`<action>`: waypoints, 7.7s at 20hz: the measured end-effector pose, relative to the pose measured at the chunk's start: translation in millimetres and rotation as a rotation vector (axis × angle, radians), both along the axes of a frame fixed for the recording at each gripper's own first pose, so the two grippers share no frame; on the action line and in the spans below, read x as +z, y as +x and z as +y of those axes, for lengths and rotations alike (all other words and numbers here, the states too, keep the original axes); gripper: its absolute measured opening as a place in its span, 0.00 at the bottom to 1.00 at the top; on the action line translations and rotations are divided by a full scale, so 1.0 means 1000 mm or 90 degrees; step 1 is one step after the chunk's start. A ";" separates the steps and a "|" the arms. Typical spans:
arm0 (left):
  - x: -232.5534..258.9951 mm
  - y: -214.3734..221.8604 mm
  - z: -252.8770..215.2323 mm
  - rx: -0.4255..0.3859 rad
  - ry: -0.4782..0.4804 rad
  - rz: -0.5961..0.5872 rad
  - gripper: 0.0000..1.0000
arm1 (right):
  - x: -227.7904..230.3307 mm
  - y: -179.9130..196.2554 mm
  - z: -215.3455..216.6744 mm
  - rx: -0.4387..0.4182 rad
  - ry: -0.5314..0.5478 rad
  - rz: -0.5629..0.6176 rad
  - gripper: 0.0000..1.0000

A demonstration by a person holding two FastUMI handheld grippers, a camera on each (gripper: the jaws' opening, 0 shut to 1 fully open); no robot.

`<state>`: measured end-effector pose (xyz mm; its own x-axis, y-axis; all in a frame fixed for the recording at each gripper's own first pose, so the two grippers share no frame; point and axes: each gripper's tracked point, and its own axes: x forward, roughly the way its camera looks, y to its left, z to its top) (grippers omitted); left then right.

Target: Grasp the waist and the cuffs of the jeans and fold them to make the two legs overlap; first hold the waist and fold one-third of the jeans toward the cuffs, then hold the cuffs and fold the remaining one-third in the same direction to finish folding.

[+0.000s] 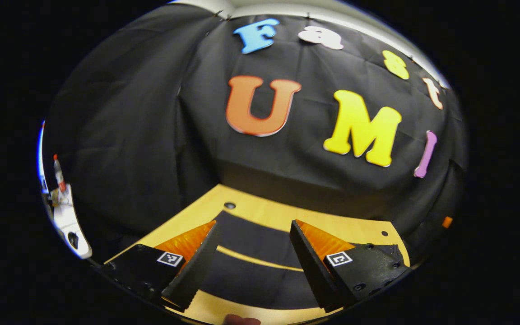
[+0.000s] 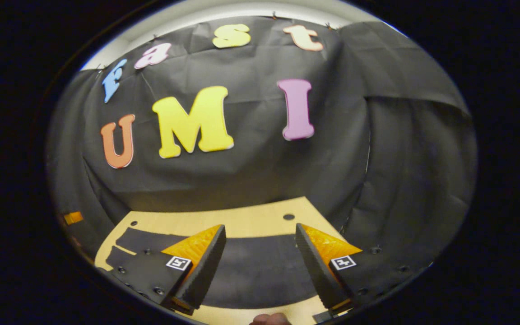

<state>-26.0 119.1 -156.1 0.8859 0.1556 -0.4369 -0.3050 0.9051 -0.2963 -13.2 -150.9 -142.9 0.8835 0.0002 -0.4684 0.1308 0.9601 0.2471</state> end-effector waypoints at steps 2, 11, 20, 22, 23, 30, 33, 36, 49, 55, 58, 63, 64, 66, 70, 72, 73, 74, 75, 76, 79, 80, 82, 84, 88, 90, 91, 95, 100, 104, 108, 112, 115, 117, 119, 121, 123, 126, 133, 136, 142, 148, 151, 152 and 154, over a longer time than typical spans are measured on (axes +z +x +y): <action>-0.041 -0.014 0.014 0.039 -0.093 0.056 0.99 | -0.040 -0.012 -0.016 -0.021 0.098 0.074 0.94; -0.164 -0.051 0.033 0.265 -0.542 0.163 0.99 | -0.181 -0.067 -0.068 -0.166 0.396 0.282 0.98; -0.212 -0.043 0.053 0.318 -0.544 0.228 0.99 | -0.240 -0.060 -0.092 -0.298 0.481 0.347 0.97; -0.218 -0.041 0.055 0.330 -0.540 0.237 0.99 | -0.248 -0.053 -0.093 -0.316 0.483 0.352 0.97; -0.218 -0.036 0.057 0.331 -0.534 0.232 1.00 | -0.251 -0.050 -0.095 -0.325 0.480 0.352 0.97; -0.219 -0.016 0.056 0.320 -0.518 0.233 1.00 | -0.263 -0.028 -0.101 -0.345 0.475 0.350 0.95; -0.217 -0.007 0.058 0.315 -0.526 0.226 0.99 | -0.266 -0.017 -0.103 -0.349 0.478 0.348 0.95; -0.218 0.005 0.059 0.308 -0.530 0.221 0.99 | -0.267 -0.017 -0.102 -0.343 0.468 0.359 0.95; -0.235 0.001 0.059 0.311 -0.518 0.283 0.41 | -0.282 -0.036 -0.117 -0.401 0.427 0.485 0.25; -0.205 -0.009 0.053 0.290 -0.552 0.290 0.05 | -0.262 -0.037 -0.117 -0.395 0.467 0.459 0.00; -0.171 0.003 0.046 0.282 -0.592 0.268 0.04 | -0.222 -0.034 -0.109 -0.387 0.511 0.427 0.00; -0.126 0.021 0.048 0.270 -0.604 0.250 0.04 | -0.161 -0.012 -0.103 -0.356 0.501 0.376 0.02; -0.122 0.024 0.049 0.264 -0.601 0.255 0.04 | -0.153 -0.003 -0.102 -0.348 0.497 0.367 0.02; -0.111 0.036 0.053 0.262 -0.612 0.259 0.04 | -0.139 0.019 -0.094 -0.335 0.504 0.359 0.02; -0.106 0.076 0.055 0.250 -0.614 0.281 0.04 | -0.123 0.061 -0.091 -0.339 0.540 0.366 0.02; -0.105 0.100 0.057 0.238 -0.604 0.292 0.04 | -0.121 0.084 -0.092 -0.341 0.546 0.371 0.02; -0.105 0.111 0.059 0.234 -0.602 0.295 0.04 | -0.120 0.097 -0.092 -0.341 0.550 0.373 0.02; -0.103 0.126 0.059 0.231 -0.600 0.297 0.04 | -0.121 0.111 -0.094 -0.341 0.551 0.371 0.02; -0.105 0.138 0.060 0.226 -0.595 0.300 0.04 | -0.126 0.124 -0.096 -0.340 0.546 0.372 0.02; -0.110 0.149 0.062 0.222 -0.587 0.303 0.04 | -0.132 0.136 -0.098 -0.340 0.542 0.374 0.00; -0.127 0.187 0.059 0.193 -0.580 0.304 0.04 | -0.156 0.173 -0.097 -0.332 0.536 0.374 0.02; -0.136 0.198 0.058 0.182 -0.576 0.305 0.04 | -0.164 0.183 -0.097 -0.328 0.540 0.372 0.02; -0.157 0.214 0.058 0.164 -0.564 0.311 0.04 | -0.183 0.200 -0.095 -0.324 0.555 0.368 0.02; -0.179 0.227 0.057 0.165 -0.552 0.320 0.04 | -0.206 0.212 -0.096 -0.326 0.562 0.372 0.02; -0.211 0.238 0.045 0.148 -0.513 0.366 0.04 | -0.245 0.226 -0.091 -0.317 0.524 0.399 0.02; -0.221 0.241 0.038 0.157 -0.503 0.378 0.04 | -0.254 0.228 -0.092 -0.309 0.499 0.406 0.02; -0.227 0.243 0.032 0.158 -0.501 0.381 0.04 | -0.257 0.230 -0.092 -0.304 0.491 0.404 0.02; -0.235 0.244 0.021 0.163 -0.497 0.387 0.31 | -0.257 0.239 -0.090 -0.294 0.503 0.381 0.18; -0.207 0.244 0.027 0.131 -0.445 0.380 0.99 | -0.235 0.232 -0.082 -0.249 0.463 0.357 0.69; -0.124 0.231 0.024 0.087 -0.400 0.301 0.98 | -0.175 0.215 -0.078 -0.181 0.345 0.275 0.96; 0.002 0.207 0.003 -0.007 -0.262 0.165 0.99 | -0.073 0.189 -0.058 -0.089 0.213 0.140 0.96; 0.079 0.175 -0.029 -0.097 -0.108 0.007 0.99 | 0.012 0.144 -0.029 -0.015 0.107 -0.005 0.89; 0.101 0.142 -0.067 -0.147 -0.032 -0.085 0.99 | 0.050 0.094 -0.004 0.025 0.028 -0.075 0.96; 0.108 0.113 -0.088 -0.158 0.000 -0.122 0.99 | 0.066 0.059 0.006 0.030 -0.024 -0.104 0.98; 0.110 0.092 -0.107 -0.165 0.021 -0.143 0.99 | 0.068 0.033 0.004 0.021 -0.045 -0.111 0.98; 0.107 0.085 -0.121 -0.178 0.040 -0.150 0.98 | 0.049 0.012 -0.013 -0.007 -0.044 -0.100 0.98; 0.106 0.078 -0.138 -0.193 0.036 -0.152 0.98 | 0.021 -0.001 -0.039 -0.049 -0.030 -0.062 0.98; 0.105 0.075 -0.150 -0.204 0.046 -0.146 0.99 | -0.042 -0.006 -0.070 -0.103 0.022 0.009 0.98; 0.103 0.072 -0.168 -0.213 0.095 -0.099 0.98 | -0.187 0.059 -0.127 -0.224 0.179 0.118 0.98; 0.100 0.068 -0.171 -0.191 0.101 -0.074 0.98 | -0.235 0.090 -0.153 -0.273 0.235 0.145 0.98; 0.099 0.072 -0.186 -0.176 0.124 -0.051 0.99 | -0.277 0.122 -0.176 -0.280 0.216 0.167 0.99; 0.080 0.072 -0.199 -0.164 0.120 -0.011 0.99 | -0.290 0.147 -0.181 -0.231 0.142 0.157 0.99; 0.070 0.068 -0.204 -0.163 0.115 0.007 0.98 | -0.296 0.152 -0.178 -0.184 0.070 0.170 0.89; 0.067 0.066 -0.204 -0.160 0.114 0.011 0.99 | -0.294 0.156 -0.172 -0.160 0.066 0.171 0.89; 0.063 0.065 -0.201 -0.151 0.103 0.016 0.99 | -0.296 0.160 -0.167 -0.144 0.070 0.179 0.65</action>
<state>38.7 -81.6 -92.7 0.8949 0.0155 -0.4461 -0.0851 0.9870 -0.1365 146.9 -317.8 -439.2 0.7037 -0.1164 -0.7009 0.4141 0.8688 0.2714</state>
